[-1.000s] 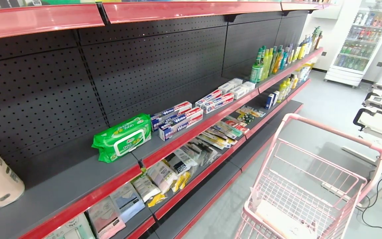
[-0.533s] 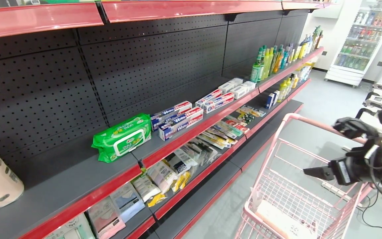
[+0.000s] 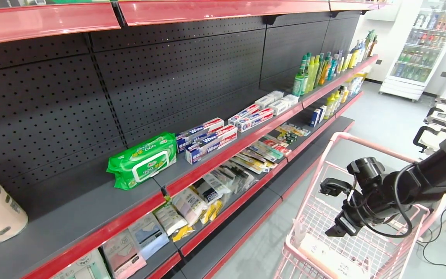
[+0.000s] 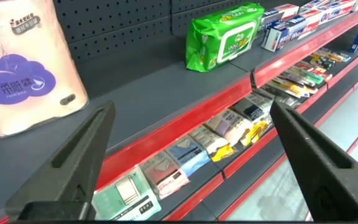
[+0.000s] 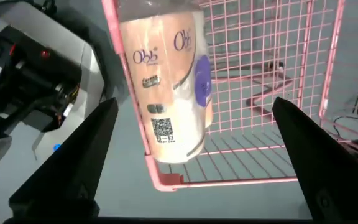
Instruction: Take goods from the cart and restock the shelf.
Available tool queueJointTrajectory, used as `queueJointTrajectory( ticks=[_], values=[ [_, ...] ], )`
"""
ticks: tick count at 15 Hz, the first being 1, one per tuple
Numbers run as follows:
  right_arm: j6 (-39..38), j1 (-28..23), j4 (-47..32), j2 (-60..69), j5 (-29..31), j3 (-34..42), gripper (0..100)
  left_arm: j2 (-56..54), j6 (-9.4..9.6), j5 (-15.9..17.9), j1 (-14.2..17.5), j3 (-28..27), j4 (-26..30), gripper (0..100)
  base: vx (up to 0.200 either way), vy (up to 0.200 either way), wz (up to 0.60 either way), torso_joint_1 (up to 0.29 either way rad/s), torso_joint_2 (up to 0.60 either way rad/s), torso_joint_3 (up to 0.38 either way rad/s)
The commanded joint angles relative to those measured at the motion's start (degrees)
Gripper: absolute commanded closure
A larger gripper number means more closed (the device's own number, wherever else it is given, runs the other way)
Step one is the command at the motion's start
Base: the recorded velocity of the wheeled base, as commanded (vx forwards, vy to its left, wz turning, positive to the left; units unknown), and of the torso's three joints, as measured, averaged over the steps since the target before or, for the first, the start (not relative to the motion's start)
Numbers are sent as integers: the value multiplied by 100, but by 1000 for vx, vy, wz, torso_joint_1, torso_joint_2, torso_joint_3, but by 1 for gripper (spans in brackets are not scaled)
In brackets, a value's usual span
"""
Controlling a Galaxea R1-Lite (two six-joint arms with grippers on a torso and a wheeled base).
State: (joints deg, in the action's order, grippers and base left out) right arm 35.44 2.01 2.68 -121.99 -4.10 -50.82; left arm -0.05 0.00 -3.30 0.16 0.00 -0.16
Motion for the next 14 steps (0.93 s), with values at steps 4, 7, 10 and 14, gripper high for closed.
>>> queueJointTrajectory(
  ticks=[4, 7, 10, 14],
  values=[
    [-46, -69, 31, -62, -65, 134, 0, 5, 0, -4, 2, 0, -2, 0, 0, 0, 0, 0, 0, 0],
    [-46, 98, 66, -79, -65, 134, 0, 5, 0, -4, 2, 0, -2, 0, 0, 0, -600, 2, 2, 2],
    [-37, 221, 92, -193, -65, 55, 0, 5, 0, -4, 2, 0, -2, 0, 0, 0, -400, 2, 3, 0],
    [-55, 555, 830, -422, -276, 72, 0, 5, 0, -4, 2, 0, -2, 0, 0, 0, 0, 0, 0, 0]
  ],
)
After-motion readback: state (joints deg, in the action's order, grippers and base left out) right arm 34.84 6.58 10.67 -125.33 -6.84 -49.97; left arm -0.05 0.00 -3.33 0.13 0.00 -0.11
